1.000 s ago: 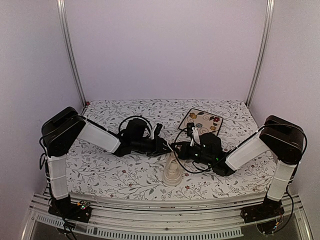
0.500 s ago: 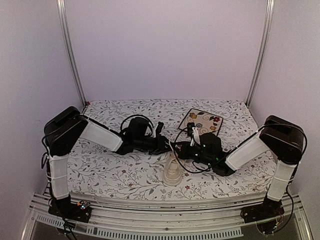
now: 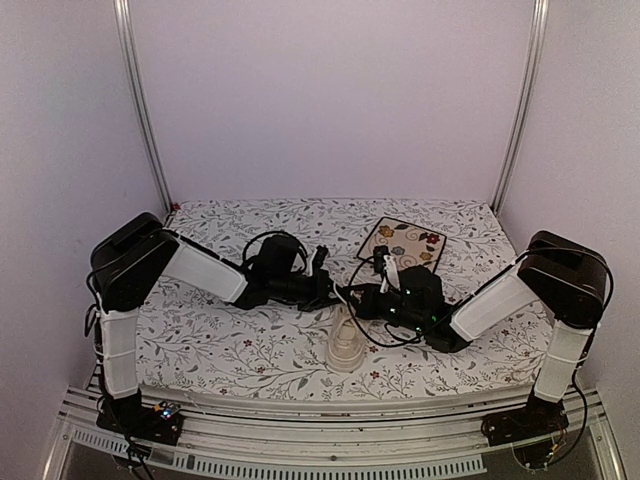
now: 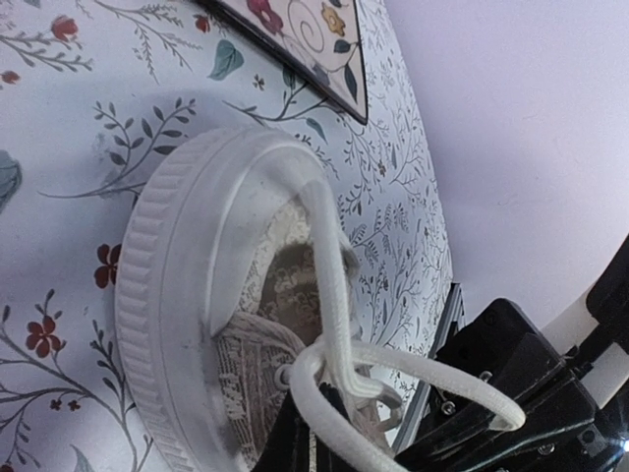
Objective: Tie the shoes
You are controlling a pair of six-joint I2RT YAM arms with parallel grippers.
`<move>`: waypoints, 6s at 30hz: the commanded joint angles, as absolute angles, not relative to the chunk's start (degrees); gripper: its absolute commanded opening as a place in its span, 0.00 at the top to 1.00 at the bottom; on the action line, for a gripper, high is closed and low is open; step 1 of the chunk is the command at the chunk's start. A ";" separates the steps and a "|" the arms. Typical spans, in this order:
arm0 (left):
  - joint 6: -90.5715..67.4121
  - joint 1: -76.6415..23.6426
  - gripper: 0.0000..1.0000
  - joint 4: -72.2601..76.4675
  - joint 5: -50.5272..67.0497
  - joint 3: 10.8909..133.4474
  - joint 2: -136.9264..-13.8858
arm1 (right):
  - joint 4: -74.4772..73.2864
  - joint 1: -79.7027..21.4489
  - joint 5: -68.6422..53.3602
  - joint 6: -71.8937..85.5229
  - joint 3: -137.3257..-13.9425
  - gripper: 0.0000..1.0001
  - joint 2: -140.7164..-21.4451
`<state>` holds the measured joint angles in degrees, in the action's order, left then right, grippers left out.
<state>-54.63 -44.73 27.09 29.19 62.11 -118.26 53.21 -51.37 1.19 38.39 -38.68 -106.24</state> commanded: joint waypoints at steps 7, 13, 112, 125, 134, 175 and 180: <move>-52.32 -43.50 1.00 26.35 23.25 57.58 -111.66 | 47.59 -51.86 4.79 34.54 -36.38 0.70 -99.54; -52.21 -41.88 1.00 26.37 22.66 54.69 -109.08 | 43.60 -51.91 4.75 32.89 -30.70 0.47 -91.43; -30.15 -33.37 1.00 8.79 24.53 58.06 -92.07 | 6.39 -68.43 -6.94 19.34 -64.62 0.98 -94.24; -27.60 -37.85 1.00 9.99 25.69 58.51 -89.53 | 2.21 -61.58 2.68 20.66 -61.01 0.08 -86.49; -30.02 -40.34 1.00 9.35 24.63 59.81 -87.45 | 4.12 -49.95 -15.33 16.57 -60.20 0.33 -85.28; -16.24 -44.25 0.51 12.35 30.85 51.25 -101.75 | -3.99 -43.52 -4.07 21.39 -53.58 0.98 -80.94; -15.29 -44.63 0.57 12.84 32.41 52.15 -105.05 | -3.87 -43.42 -3.85 21.75 -54.09 0.98 -80.24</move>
<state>-17.93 -43.72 10.39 29.89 51.55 -103.57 -3.99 -43.79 -4.99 20.18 -54.00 -81.89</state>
